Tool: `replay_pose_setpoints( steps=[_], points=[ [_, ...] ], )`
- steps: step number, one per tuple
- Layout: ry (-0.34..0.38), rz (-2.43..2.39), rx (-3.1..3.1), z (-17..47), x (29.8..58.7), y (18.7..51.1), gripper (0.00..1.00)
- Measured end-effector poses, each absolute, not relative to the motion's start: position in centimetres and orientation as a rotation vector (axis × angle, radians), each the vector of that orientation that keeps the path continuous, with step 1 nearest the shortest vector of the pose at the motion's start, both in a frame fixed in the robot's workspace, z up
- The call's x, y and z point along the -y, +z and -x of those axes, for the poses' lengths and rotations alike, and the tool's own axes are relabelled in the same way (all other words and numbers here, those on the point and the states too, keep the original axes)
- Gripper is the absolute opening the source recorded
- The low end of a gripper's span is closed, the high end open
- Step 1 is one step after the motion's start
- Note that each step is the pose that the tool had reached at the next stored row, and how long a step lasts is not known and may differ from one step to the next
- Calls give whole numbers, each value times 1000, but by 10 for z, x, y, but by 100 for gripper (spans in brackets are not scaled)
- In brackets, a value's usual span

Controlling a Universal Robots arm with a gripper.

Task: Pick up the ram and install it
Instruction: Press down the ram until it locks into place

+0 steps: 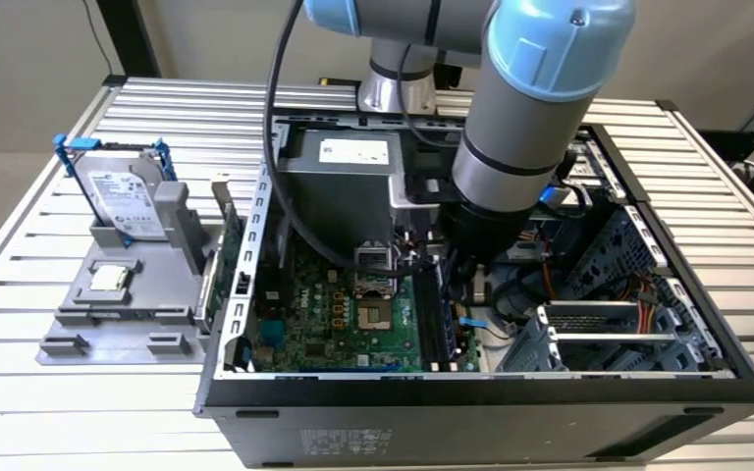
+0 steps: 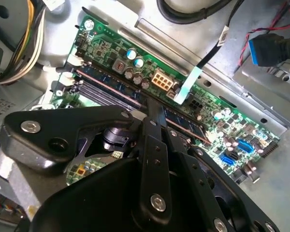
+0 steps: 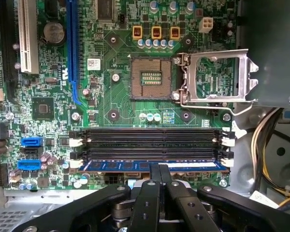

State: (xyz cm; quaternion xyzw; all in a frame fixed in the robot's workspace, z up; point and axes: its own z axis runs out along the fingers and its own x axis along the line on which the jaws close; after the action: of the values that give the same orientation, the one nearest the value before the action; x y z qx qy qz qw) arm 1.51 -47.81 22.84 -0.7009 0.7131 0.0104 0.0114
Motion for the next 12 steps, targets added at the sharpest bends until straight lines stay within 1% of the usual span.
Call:
replay_pose_setpoints(
  steps=[12],
  points=[
    [28, 2188, -2226, -15, 478, 221, 0]
  ],
)
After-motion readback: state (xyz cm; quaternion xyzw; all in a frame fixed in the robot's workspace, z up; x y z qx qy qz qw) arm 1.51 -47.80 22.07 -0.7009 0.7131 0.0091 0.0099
